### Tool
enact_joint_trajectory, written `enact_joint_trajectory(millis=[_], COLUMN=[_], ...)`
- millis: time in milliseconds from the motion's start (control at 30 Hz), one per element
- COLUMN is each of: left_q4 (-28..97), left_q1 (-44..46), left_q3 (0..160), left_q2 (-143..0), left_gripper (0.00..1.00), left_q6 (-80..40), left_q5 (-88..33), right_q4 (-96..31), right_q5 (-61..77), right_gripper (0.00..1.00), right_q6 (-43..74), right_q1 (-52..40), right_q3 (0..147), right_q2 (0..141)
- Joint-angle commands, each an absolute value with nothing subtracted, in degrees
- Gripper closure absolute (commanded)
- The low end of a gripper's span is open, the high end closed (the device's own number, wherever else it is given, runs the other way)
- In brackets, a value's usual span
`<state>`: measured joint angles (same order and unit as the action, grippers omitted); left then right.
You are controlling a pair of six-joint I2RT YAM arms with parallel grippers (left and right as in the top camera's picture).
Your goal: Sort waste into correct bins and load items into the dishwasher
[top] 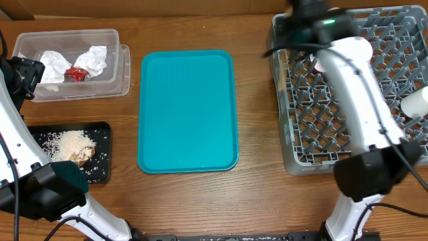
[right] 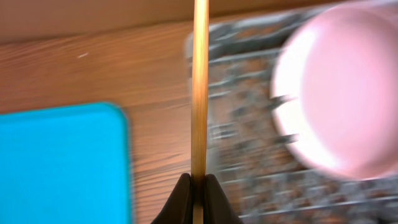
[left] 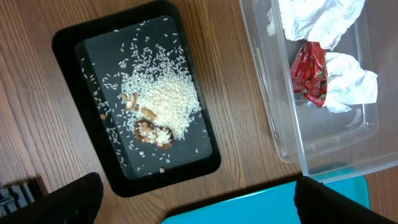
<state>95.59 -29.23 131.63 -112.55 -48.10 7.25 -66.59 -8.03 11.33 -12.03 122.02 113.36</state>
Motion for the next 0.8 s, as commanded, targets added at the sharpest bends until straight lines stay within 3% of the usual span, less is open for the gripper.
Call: enact_joint_trajectory(millis=[0, 367, 500, 600, 700, 767], left_q4=[95.5, 95.5, 95.5, 95.5, 95.5, 95.5], left_q1=[-28.8, -28.9, -28.8, -28.8, -28.8, -28.8], left_q3=[131.6, 131.6, 131.6, 131.6, 131.6, 131.6], left_q2=[-113.1, -113.1, -113.1, -113.1, -113.1, -113.1], left_gripper=[0.00, 0.00, 0.00, 0.00, 0.00, 0.01], left_q6=[-48.9, -48.9, -48.9, -48.9, -48.9, -48.9], left_q5=[7.2, 7.2, 7.2, 7.2, 7.2, 7.2], right_q4=[-66.9, -60.8, -59.1, -59.2, -59.7, -60.8], right_q5=[-2.4, 7.8, 7.8, 7.8, 7.8, 7.0], right_gripper=[0.96, 0.96, 0.83, 0.69, 0.44, 0.40], right_q6=[-1.7, -4.6, -4.3, -4.3, -4.1, -1.5], right_q1=[-7.6, -2.5, -3.1, -3.1, -3.1, -3.1], right_q3=[121.8, 116.9, 115.5, 115.5, 115.6, 116.0], right_q2=[114.8, 120.6, 122.5, 123.2, 123.1, 122.6])
